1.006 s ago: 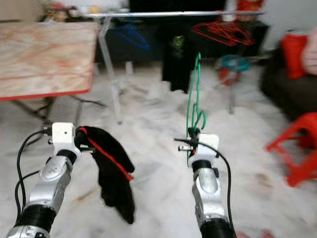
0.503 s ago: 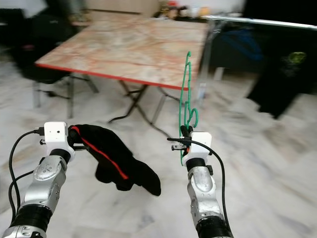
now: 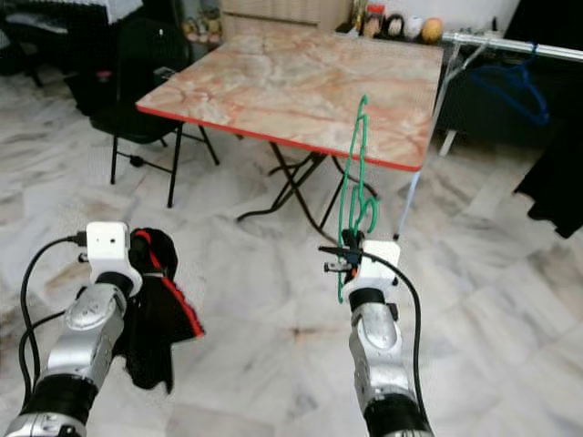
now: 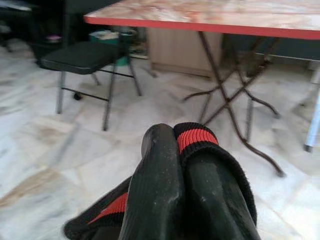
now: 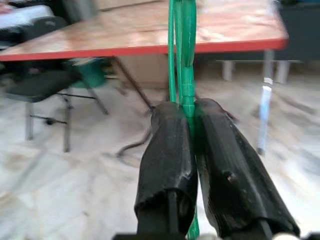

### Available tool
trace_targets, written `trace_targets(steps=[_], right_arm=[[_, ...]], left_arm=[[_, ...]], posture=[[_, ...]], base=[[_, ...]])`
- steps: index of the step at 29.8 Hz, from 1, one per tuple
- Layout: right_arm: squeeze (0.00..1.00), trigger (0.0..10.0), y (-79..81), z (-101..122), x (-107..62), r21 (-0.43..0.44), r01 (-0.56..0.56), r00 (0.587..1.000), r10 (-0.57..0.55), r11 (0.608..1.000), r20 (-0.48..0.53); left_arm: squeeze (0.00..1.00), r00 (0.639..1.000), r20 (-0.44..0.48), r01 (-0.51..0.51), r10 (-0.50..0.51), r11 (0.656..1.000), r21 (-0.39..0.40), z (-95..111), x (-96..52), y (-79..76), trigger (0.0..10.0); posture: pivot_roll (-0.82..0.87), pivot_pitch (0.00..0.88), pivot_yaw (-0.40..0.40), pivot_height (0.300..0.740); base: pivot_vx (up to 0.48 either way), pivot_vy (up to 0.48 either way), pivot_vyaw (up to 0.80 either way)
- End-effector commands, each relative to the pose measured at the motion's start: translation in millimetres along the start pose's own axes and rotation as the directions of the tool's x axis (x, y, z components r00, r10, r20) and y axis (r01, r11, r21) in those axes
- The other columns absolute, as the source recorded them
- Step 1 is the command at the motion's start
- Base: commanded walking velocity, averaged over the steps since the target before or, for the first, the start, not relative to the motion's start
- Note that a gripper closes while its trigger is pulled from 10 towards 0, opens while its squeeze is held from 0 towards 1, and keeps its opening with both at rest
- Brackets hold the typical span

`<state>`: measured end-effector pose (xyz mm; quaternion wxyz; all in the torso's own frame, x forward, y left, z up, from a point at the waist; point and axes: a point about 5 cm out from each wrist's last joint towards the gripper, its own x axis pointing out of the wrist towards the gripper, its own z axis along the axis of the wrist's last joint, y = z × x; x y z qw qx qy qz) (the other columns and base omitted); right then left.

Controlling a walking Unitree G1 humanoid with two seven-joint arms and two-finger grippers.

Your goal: Hang hanger

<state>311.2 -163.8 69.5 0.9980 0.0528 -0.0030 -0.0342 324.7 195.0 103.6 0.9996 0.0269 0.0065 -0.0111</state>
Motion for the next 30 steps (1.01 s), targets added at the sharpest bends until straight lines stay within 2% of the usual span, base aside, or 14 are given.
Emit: trace_targets(steps=[1, 8, 11, 15, 24, 26, 27, 29, 30], right_arm=[[0.00, 10.0, -6.1, 0.9, 1.4, 0.011, 0.030, 1.000, -0.030, 0.999, -0.004], [0.00, 10.0, -5.8, -0.1, 1.3, 0.001, 0.026, 1.000, -0.026, 1.000, -0.009], [0.00, 10.0, -4.0, -1.2, 1.0, 0.000, 0.019, 1.000, -0.019, 1.000, -0.014], [0.00, 10.0, -4.6, -1.1, 0.9, 0.000, 0.020, 1.000, -0.020, 1.000, -0.011], [0.00, 10.0, -6.6, -2.8, 0.6, -0.013, 0.031, 0.999, -0.031, 0.999, -0.017], [0.00, 10.0, -11.5, -14.1, -0.2, -0.116, 0.017, 0.994, -0.028, 0.993, -0.102], [0.00, 10.0, -12.3, -15.6, -0.4, -0.131, 0.014, 0.993, -0.029, 0.991, -0.113], [0.00, 10.0, -22.2, -38.5, -5.2, -0.241, 0.000, 0.954, -0.073, 0.970, -0.290], [0.00, 10.0, -27.2, -45.5, -8.2, -0.253, 0.008, 0.935, -0.096, 0.968, -0.340]], left_arm=[[0.00, 0.999, 0.036, 0.015, -0.015, 1.000, 0.003, 7.3, 0.9, -2.2, 10.0], [0.00, 1.000, 0.029, -0.003, 0.003, 1.000, -0.007, 6.4, 0.1, 1.2, 10.0], [0.00, 0.999, 0.038, 0.012, -0.012, 1.000, 0.000, 6.7, -1.0, -0.5, 10.0], [0.00, 0.998, 0.056, 0.014, -0.012, 0.999, -0.034, 8.6, -2.5, -1.5, 10.0], [0.00, 0.999, 0.052, 0.013, -0.011, 0.999, -0.030, 7.7, -2.6, -2.3, 10.0], [0.00, 0.999, 0.051, 0.012, -0.011, 0.999, -0.031, 7.1, -2.7, -2.8, 10.0], [0.00, 0.999, 0.051, 0.012, -0.010, 0.999, -0.032, 6.9, -2.7, -3.0, 10.0], [0.00, 0.999, 0.049, 0.006, -0.004, 0.999, -0.034, 6.5, -3.1, -2.6, 10.0], [0.00, 0.999, 0.050, 0.003, -0.001, 0.999, -0.036, 6.4, -3.3, -2.2, 10.0]], posture=[[0.02, 0.000, 0.001, 0.740], [0.02, 0.000, 0.000, 0.740], [0.02, 0.000, -0.001, 0.740], [0.02, 0.000, -0.005, 0.740], [0.02, 0.000, -0.009, 0.740], [0.02, 0.000, -0.012, 0.740], [0.02, 0.000, -0.012, 0.740], [0.02, 0.000, -0.015, 0.740], [0.02, 0.000, -0.015, 0.740]], base=[[0.000, 0.000, -0.75], [0.000, 0.000, -0.75], [0.000, 0.000, -0.75], [0.000, 0.000, -0.75], [0.000, 0.000, -0.75], [0.000, 0.000, -0.36], [0.000, 0.000, 0.00], [0.000, 0.000, 0.00], [0.000, 0.000, 0.00]])
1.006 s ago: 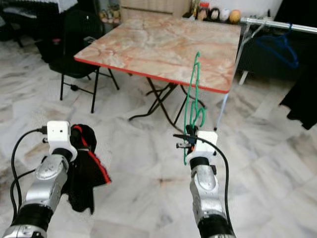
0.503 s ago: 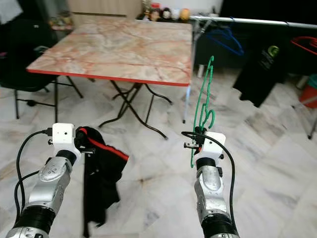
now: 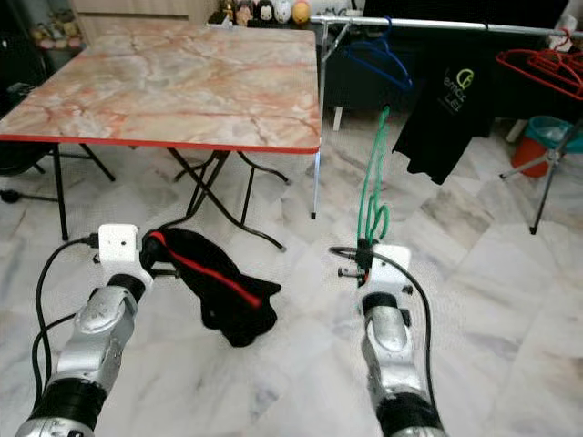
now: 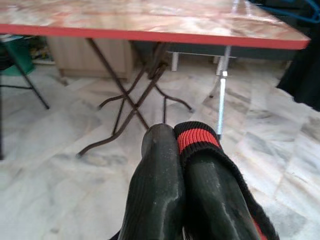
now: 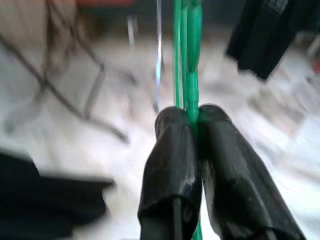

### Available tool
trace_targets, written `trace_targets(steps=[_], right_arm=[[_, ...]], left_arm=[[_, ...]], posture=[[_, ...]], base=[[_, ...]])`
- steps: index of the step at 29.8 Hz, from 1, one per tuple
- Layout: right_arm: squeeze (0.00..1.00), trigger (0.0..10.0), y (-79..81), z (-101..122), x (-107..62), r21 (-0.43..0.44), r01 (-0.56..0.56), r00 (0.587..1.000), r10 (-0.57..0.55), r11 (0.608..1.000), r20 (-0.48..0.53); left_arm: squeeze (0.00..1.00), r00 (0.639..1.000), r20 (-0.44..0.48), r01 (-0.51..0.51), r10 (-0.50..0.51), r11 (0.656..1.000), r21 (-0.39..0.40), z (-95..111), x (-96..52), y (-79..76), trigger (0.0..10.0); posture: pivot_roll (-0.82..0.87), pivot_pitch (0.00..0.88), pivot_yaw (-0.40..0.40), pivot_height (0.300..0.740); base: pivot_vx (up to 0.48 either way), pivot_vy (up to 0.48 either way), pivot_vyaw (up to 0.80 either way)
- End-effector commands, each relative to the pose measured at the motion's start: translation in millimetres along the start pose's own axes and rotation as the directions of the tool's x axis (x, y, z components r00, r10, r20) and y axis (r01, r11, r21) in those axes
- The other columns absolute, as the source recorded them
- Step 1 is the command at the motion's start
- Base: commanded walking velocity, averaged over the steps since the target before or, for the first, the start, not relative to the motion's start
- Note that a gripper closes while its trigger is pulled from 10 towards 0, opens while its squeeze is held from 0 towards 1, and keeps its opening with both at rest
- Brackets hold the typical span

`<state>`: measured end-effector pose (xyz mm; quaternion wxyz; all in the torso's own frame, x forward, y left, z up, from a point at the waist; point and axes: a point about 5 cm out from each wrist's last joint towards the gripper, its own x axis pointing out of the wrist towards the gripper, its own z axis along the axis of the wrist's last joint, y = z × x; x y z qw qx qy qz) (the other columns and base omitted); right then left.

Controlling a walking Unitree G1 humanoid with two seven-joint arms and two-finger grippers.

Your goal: Hang hanger

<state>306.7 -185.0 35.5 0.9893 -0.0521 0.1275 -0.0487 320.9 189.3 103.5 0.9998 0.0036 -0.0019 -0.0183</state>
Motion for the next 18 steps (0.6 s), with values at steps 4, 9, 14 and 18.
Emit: trace_targets(steps=[4, 9, 14, 18], right_arm=[[0.00, 10.0, -10.7, -45.7, -9.6, 0.082, 0.082, 0.953, -0.054, 0.993, -0.297], [0.00, 10.0, -15.9, -80.3, -28.2, 0.015, 0.044, 0.899, -0.032, 0.999, -0.437], [0.00, 10.0, -14.8, -101.8, -43.8, -0.024, -0.024, 0.855, 0.008, 0.999, -0.519], [0.00, 10.0, -17.2, -106.7, -47.7, 0.017, 0.031, 0.842, -0.017, 0.999, -0.539]], left_arm=[[0.00, 0.999, 0.037, -0.024, 0.024, 1.000, 0.003, 7.3, 0.0, 5.3, 10.0], [0.00, 0.998, 0.043, -0.038, 0.038, 0.999, 0.004, 8.7, 0.4, 6.6, 10.0], [0.00, 0.995, 0.076, -0.072, 0.071, 0.997, 0.007, 14.9, -2.4, 13.2, 10.0], [0.00, 0.990, 0.098, -0.099, 0.098, 0.995, 0.005, 19.8, -2.4, 19.0, 10.0]], posture=[[0.02, 0.000, -0.018, 0.740], [0.02, 0.000, -0.019, 0.740], [0.04, 0.000, -0.020, 0.740], [0.03, 0.000, -0.016, 0.740]], base=[[0.000, 0.000, 0.00], [0.000, 0.000, 0.00], [0.101, 0.000, 0.00], [0.321, 0.000, 0.00]])
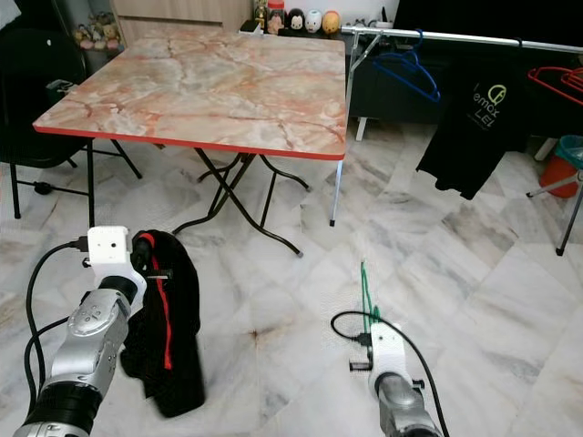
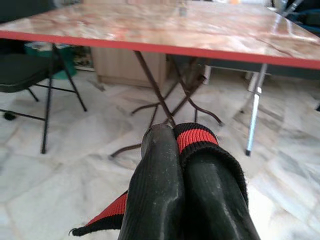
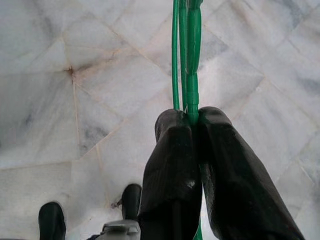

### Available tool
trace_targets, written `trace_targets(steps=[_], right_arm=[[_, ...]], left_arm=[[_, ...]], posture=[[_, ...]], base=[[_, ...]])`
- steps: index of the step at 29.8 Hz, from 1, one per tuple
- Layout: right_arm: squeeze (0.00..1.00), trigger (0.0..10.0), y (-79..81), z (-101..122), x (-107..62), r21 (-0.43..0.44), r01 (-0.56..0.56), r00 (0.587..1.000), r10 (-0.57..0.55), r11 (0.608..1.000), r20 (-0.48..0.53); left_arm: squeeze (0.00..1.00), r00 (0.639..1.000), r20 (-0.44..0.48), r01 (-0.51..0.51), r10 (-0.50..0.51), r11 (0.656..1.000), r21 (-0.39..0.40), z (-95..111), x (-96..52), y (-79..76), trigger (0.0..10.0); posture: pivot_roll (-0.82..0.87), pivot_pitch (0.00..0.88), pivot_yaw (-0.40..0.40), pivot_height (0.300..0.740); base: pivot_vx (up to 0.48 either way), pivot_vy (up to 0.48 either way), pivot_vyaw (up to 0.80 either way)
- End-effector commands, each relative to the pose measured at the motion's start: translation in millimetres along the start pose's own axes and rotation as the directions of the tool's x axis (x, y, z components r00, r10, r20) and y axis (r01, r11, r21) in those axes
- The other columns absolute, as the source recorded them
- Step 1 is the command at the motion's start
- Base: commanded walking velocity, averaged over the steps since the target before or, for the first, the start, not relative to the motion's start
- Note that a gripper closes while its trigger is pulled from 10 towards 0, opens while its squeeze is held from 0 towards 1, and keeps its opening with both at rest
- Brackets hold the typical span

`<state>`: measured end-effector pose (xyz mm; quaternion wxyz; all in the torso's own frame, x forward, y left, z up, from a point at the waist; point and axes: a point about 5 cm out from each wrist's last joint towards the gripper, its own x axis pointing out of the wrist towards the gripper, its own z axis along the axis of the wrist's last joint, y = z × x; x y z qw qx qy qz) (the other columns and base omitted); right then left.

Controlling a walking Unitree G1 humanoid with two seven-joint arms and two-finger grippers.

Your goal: Hang hanger

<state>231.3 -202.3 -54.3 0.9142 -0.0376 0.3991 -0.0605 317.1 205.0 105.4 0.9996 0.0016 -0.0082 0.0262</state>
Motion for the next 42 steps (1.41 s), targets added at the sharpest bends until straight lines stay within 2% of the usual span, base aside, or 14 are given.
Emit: trace_targets(steps=[1, 7, 10, 13, 22, 26, 30, 34, 42], right_arm=[[0.00, 10.0, -4.4, -0.6, 0.2, 0.039, 0.020, 1.000, -0.020, 0.999, -0.009], [0.00, 10.0, -1.0, -10.7, -1.5, 0.069, 0.019, 0.999, -0.016, 0.997, -0.032], [0.00, 10.0, 4.4, -13.4, -1.9, 0.091, 0.004, 0.999, 0.000, 0.996, -0.040], [0.00, 10.0, 5.2, -13.6, -1.9, 0.067, -0.001, 0.999, 0.004, 0.998, -0.042], [0.00, 10.0, 3.5, -17.5, -2.8, 0.065, 0.000, 0.999, 0.003, 0.998, -0.044], [0.00, 10.0, 4.9, -23.0, -4.0, 0.029, -0.019, 0.998, 0.020, 0.999, -0.058], [0.00, 10.0, 4.8, -27.3, -5.0, 0.013, -0.031, 0.997, 0.032, 0.999, -0.068], [0.00, 10.0, 2.0, -31.8, -5.9, 0.003, -0.024, 0.996, 0.024, 1.000, -0.084], [0.00, 10.0, 1.4, -41.5, -8.4, -0.003, -0.035, 0.993, 0.034, 0.999, -0.112]], left_arm=[[0.00, 0.996, 0.089, -0.012, 0.011, 1.000, 0.009, 19.0, 2.9, 3.8, 10.0], [0.00, 0.993, 0.113, 0.012, -0.014, 1.000, 0.014, 25.6, 6.3, -4.1, 10.0], [0.00, 0.994, 0.111, 0.016, -0.018, 1.000, 0.014, 24.9, 6.5, -6.1, 10.0], [0.00, 0.994, 0.110, 0.019, -0.020, 1.000, 0.015, 24.4, 6.3, -7.0, 10.0], [0.00, 0.992, 0.124, 0.005, -0.007, 1.000, 0.016, 28.2, 6.2, -3.6, 10.0], [0.00, 0.990, 0.142, -0.004, 0.003, 1.000, 0.012, 32.2, 5.9, -2.8, 10.0], [0.00, 0.978, 0.205, -0.028, 0.030, 1.000, -0.010, 51.0, 9.0, 0.8, 10.0], [0.00, 0.966, 0.259, -0.014, 0.014, 1.000, -0.002, 68.3, 12.6, -0.5, 10.0], [0.00, 0.964, 0.265, -0.003, 0.004, 1.000, -0.006, 70.3, 13.8, -5.5, 10.0]], posture=[[0.03, 0.000, -0.016, 0.740], [0.02, 0.000, -0.011, 0.740], [0.02, 0.000, -0.011, 0.740], [0.02, 0.000, -0.011, 0.740], [0.02, 0.000, -0.016, 0.740], [0.02, 0.000, -0.017, 0.740], [0.03, 0.000, -0.020, 0.740], [0.03, 0.000, -0.020, 0.740], [0.03, 0.000, -0.019, 0.740]], base=[[0.386, 0.000, 0.00], [0.408, 0.000, 0.00], [0.414, 0.000, -0.69], [0.416, 0.000, -0.77], [0.417, 0.000, 0.00], [0.421, 0.000, 0.00], [0.433, 0.000, 0.00], [0.437, 0.000, 0.00], [0.439, 0.000, 0.00]])
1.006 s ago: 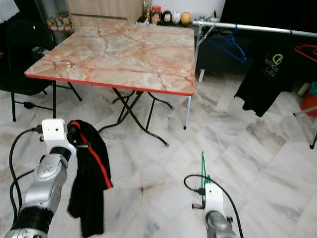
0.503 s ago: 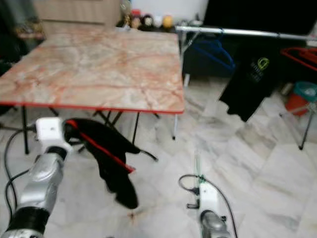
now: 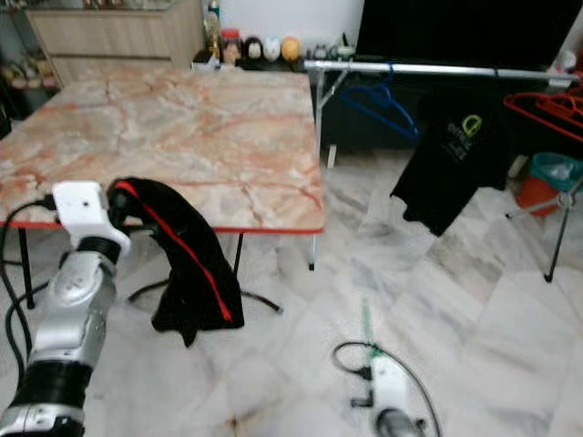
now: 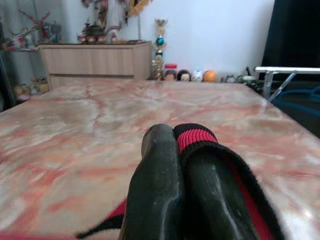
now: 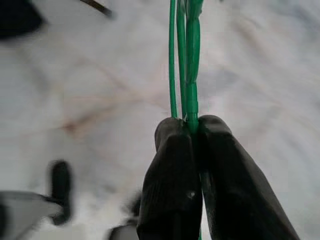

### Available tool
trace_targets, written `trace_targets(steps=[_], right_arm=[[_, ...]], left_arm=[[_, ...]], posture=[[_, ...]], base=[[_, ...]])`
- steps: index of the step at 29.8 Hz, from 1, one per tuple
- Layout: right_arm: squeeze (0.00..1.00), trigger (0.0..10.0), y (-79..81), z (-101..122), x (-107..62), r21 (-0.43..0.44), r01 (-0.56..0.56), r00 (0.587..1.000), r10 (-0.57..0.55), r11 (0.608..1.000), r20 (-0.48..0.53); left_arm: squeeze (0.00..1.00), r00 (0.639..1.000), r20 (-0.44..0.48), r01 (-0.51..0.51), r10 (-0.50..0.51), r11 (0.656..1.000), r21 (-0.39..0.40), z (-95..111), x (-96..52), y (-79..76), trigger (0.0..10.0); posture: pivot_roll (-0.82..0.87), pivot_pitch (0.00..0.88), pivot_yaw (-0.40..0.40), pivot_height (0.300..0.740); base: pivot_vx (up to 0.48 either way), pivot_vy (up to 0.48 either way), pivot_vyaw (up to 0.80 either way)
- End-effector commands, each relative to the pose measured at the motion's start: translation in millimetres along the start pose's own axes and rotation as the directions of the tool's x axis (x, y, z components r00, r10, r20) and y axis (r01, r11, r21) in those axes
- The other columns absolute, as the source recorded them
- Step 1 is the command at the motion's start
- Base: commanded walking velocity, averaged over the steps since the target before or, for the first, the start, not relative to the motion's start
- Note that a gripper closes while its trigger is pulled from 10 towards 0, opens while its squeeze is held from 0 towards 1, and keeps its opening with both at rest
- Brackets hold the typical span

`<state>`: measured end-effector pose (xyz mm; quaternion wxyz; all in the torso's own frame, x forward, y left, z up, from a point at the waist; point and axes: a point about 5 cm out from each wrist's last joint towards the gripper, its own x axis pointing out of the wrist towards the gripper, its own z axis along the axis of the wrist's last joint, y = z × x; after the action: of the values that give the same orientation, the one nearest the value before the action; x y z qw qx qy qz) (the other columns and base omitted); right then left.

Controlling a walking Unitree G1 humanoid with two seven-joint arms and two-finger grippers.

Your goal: Hang hanger

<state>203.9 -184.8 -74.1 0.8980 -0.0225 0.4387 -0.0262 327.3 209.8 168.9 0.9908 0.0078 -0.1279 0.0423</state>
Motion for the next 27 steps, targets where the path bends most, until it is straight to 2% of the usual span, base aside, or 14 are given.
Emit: trace_targets(steps=[1, 8, 14, 16, 17, 19, 21, 27], right_arm=[[0.00, 10.0, -18.1, -12.3, -3.1, 0.002, 0.041, 0.998, -0.041, 0.999, -0.038], [0.00, 10.0, -23.0, -17.3, -4.5, -0.013, 0.042, 0.998, -0.042, 0.999, -0.055], [0.00, 10.0, -24.0, -16.8, -4.5, -0.024, 0.034, 0.998, -0.035, 0.999, -0.057], [0.00, 10.0, -24.1, -16.6, -4.4, -0.025, 0.030, 0.998, -0.032, 0.999, -0.058], [0.00, 10.0, -24.1, -16.6, -4.4, -0.025, 0.030, 0.998, -0.032, 0.999, -0.058], [0.00, 10.0, -23.8, -16.7, -4.4, -0.028, 0.027, 0.998, -0.029, 0.999, -0.059], [0.00, 10.0, -23.1, -16.8, -4.4, -0.028, 0.026, 0.998, -0.028, 0.999, -0.060], [0.00, 10.0, -13.4, -14.7, -3.0, -0.031, 0.012, 0.998, -0.014, 0.999, -0.056]], left_arm=[[0.00, 0.999, 0.028, 0.028, -0.028, 0.999, -0.016, 6.8, 3.2, -10.7, 10.0], [0.00, 0.999, 0.034, 0.041, -0.041, 0.999, -0.007, 11.6, 5.1, -12.3, 10.0], [0.00, 0.995, 0.093, 0.044, -0.044, 0.999, 0.007, 31.9, 16.1, -11.0, 10.0], [0.00, 0.989, 0.146, 0.033, -0.035, 0.999, 0.012, 54.6, 32.8, -6.7, 10.0], [0.00, 0.989, 0.146, 0.033, -0.035, 0.999, 0.012, 54.6, 32.8, -6.7, 10.0], [0.00, 0.976, 0.211, 0.046, -0.054, 0.998, 0.040, 82.8, 51.2, -5.3, 10.0], [0.00, 0.968, 0.243, 0.055, -0.068, 0.997, 0.061, 97.8, 60.2, -4.8, 10.0], [0.00, 0.922, 0.377, 0.065, -0.083, 0.996, 0.062, 162.3, 89.3, -3.8, 10.0]], posture=[[0.03, 0.000, -0.020, 0.740], [0.03, 0.000, -0.018, 0.740], [0.04, 0.000, -0.019, 0.740], [0.04, 0.000, -0.020, 0.740], [0.04, 0.000, -0.020, 0.740], [0.05, 0.000, -0.019, 0.740], [0.05, 0.000, -0.018, 0.740], [0.07, 0.000, -0.015, 0.740]], base=[[0.454, 0.000, 0.00], [0.455, 0.000, 0.00], [0.456, 0.000, 0.00], [0.458, 0.000, 0.00], [0.458, 0.000, 0.00], [0.458, 0.000, 0.00], [0.458, 0.000, 0.00], [0.439, 0.000, 0.00]])
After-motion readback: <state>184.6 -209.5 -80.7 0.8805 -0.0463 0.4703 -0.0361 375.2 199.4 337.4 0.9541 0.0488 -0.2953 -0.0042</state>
